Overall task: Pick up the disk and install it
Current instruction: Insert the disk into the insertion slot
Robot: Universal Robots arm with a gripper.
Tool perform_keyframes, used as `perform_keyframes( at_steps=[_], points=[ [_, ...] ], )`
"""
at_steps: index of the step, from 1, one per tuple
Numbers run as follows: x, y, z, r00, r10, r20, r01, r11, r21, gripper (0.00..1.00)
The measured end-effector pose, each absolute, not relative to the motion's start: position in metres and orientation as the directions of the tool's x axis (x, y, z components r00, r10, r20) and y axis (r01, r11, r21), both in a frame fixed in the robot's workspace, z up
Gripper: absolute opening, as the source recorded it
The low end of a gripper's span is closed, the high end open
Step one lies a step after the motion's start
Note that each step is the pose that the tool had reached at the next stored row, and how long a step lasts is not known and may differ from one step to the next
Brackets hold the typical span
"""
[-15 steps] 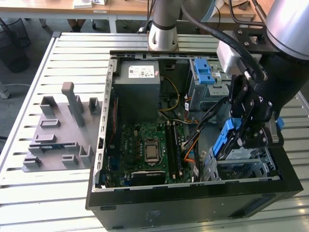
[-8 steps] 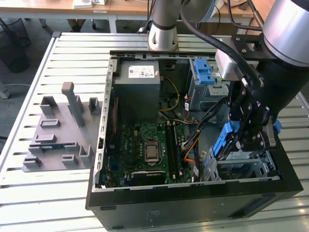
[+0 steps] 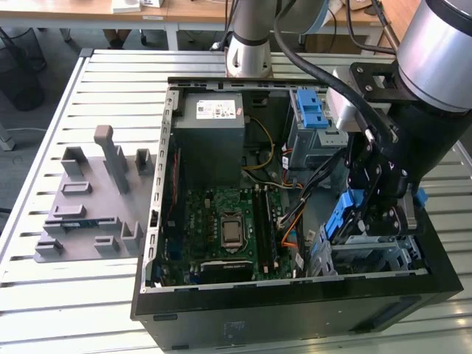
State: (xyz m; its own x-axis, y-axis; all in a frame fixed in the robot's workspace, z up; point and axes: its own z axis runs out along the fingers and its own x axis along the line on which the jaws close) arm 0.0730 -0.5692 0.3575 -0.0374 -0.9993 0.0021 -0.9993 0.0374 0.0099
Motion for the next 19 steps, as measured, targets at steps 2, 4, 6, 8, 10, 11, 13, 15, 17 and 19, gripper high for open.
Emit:
perform_keyframes(
  at_steps=[2,4,6,8,10,11,13,15,17,19],
  points=[
    [0.073,-0.5694,0.3557,-0.037,-0.999,0.002,-0.999,0.037,0.01,0.36],
    [0.073,-0.5695,0.3543,-0.037,-0.999,0.002,-0.999,0.037,0.01,0.36],
    [0.073,-0.5695,0.3541,-0.037,-0.999,0.002,-0.999,0.037,0.01,0.36],
    [0.073,-0.5695,0.3541,-0.037,-0.999,0.002,-0.999,0.037,0.01,0.36],
    [0.073,-0.5695,0.354,-0.037,-0.999,0.002,-0.999,0.037,0.01,0.36],
    [0.073,-0.5695,0.354,-0.037,-0.999,0.002,-0.999,0.037,0.01,0.36],
    [0.073,-0.5695,0.354,-0.037,-0.999,0.002,-0.999,0.037,0.01,0.38],
    [0.073,-0.5695,0.354,-0.037,-0.999,0.002,-0.999,0.037,0.01,0.44],
    [0.073,-0.5695,0.354,-0.037,-0.999,0.002,-0.999,0.037,0.01,0.44],
    [0.073,-0.5695,0.354,-0.037,-0.999,0.003,-0.999,0.037,0.01,0.44]
  ],
)
